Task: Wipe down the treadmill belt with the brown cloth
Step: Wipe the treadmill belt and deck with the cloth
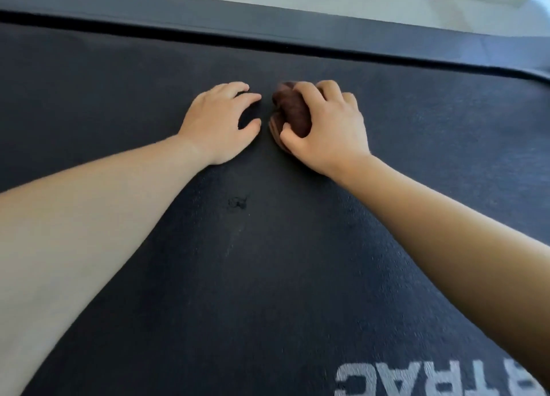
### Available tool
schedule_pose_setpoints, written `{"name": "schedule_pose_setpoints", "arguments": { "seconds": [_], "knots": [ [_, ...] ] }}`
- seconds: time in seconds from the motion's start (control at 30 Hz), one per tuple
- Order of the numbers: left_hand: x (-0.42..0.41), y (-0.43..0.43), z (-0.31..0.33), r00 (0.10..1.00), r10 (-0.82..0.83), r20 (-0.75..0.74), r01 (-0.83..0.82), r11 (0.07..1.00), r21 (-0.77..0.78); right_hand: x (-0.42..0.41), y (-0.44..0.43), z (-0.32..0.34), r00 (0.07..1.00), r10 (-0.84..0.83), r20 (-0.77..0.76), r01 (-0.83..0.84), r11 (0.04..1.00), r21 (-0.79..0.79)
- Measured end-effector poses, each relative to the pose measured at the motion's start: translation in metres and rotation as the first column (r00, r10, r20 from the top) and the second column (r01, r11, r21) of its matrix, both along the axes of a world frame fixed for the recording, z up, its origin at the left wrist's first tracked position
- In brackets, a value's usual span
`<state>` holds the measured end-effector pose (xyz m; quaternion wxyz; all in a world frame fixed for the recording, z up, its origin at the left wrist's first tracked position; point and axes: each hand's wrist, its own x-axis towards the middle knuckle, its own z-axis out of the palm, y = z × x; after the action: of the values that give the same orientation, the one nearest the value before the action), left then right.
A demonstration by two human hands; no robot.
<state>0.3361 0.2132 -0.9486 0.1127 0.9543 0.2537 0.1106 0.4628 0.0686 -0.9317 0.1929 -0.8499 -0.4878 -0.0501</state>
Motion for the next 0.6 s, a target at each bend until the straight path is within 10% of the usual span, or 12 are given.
{"name": "schedule_pose_setpoints", "arguments": {
  "seconds": [0.6],
  "knots": [
    [-0.240,-0.131,0.010,0.971,-0.122,-0.207,0.105,0.990,-0.091,-0.181,-0.183,0.007,0.894,0.444,0.055,-0.443,0.896,-0.025]
  ]
}}
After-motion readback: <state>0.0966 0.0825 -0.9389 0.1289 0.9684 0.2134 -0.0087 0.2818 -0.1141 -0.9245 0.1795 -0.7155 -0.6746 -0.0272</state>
